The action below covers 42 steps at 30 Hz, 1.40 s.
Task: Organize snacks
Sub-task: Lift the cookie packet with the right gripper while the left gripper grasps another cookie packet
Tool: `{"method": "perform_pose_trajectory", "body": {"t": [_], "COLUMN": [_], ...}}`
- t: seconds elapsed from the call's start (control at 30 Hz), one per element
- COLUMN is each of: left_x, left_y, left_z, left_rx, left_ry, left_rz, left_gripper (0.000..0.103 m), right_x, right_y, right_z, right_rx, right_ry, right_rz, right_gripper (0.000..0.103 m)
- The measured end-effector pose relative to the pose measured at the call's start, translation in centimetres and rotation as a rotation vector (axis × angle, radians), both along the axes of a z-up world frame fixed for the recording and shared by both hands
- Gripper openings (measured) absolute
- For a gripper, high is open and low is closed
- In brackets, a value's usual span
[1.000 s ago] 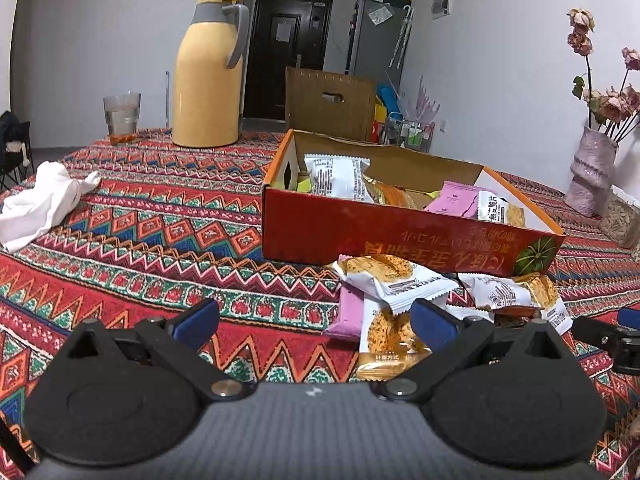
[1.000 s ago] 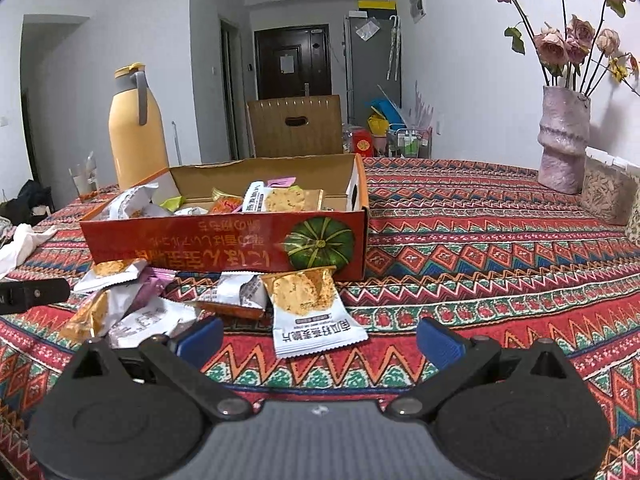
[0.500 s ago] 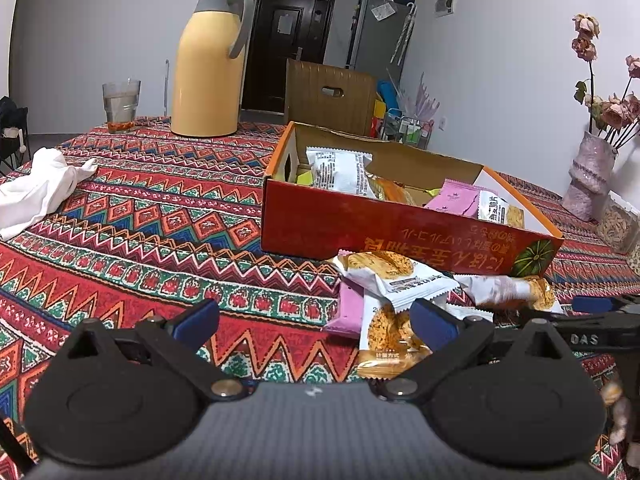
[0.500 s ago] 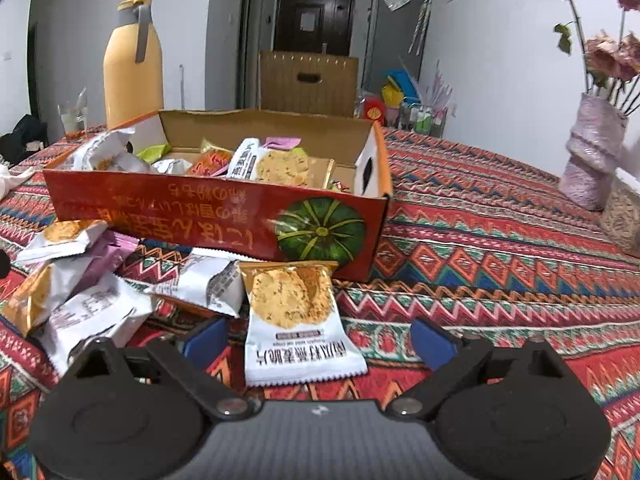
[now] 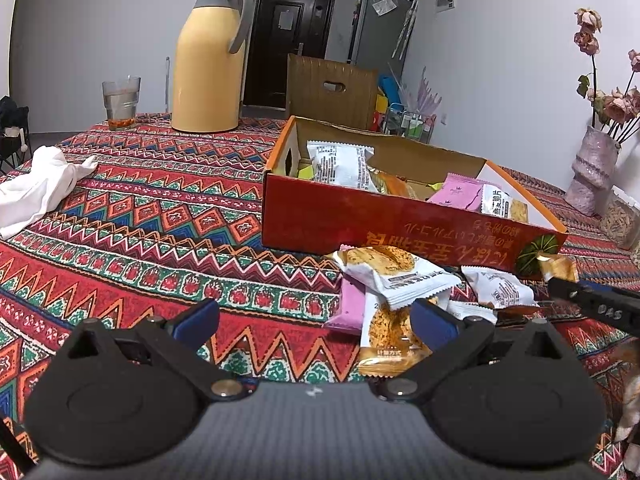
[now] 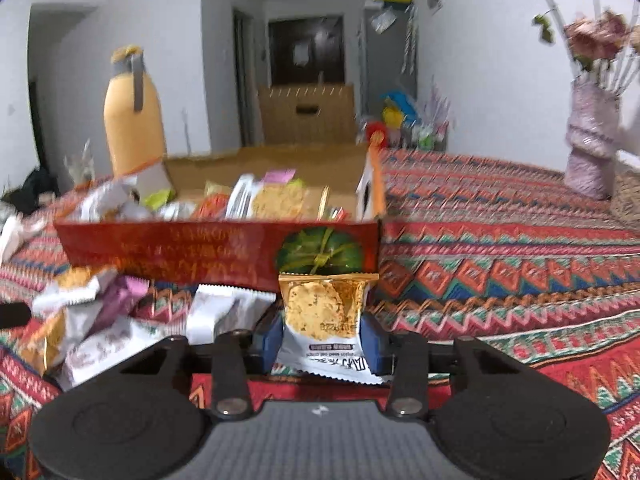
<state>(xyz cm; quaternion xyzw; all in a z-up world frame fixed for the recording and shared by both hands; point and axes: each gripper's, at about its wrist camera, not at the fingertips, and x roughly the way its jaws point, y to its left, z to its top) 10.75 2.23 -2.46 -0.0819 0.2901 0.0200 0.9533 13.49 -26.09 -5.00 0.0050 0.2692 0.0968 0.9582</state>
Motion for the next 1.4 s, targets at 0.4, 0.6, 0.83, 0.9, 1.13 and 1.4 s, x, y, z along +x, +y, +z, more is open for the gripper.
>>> {"method": "perform_pose_trajectory", "body": {"t": [0.4,0.6,0.83,0.9,1.13,1.4], "left_x": [0.3,0.9,4.6,5.8,7.3,6.8], "left_y": [-0.4,-0.3,-0.1,0.1,1.1,1.5], "left_z": [-0.1,1.2,1.8,1.3,-0.4,-0.5], "left_rx": [0.032,0.022,0.075,0.059,-0.031,-0.117], "left_ry": [0.015,0.039,0.114,0.15,0.199,0.171], "left_rz": [0.02,-0.002,0.019,0.023,0.015,-0.068], "left_gripper": [0.103,0.103,0.103,0.103,0.091,0.05], "right_x": [-1.7,-1.9,-2.1,-2.3,-2.5,-2.4], "right_y": [-1.0,-1.3,-1.5,-1.5,-1.6,-1.5], "right_z": [0.7,0.8,0.8,0.8,0.9,0.9], "right_rx": [0.044,0.067,0.084,0.086,0.091,0.092], "right_ry": [-0.103,-0.118,-0.132,-0.137,-0.144,-0.139], "right_rz": [-0.026,-0.027,-0.023,-0.023,-0.017,-0.015], "right_gripper": [0.04,0.04,0.04,0.04,0.04,0.041]}}
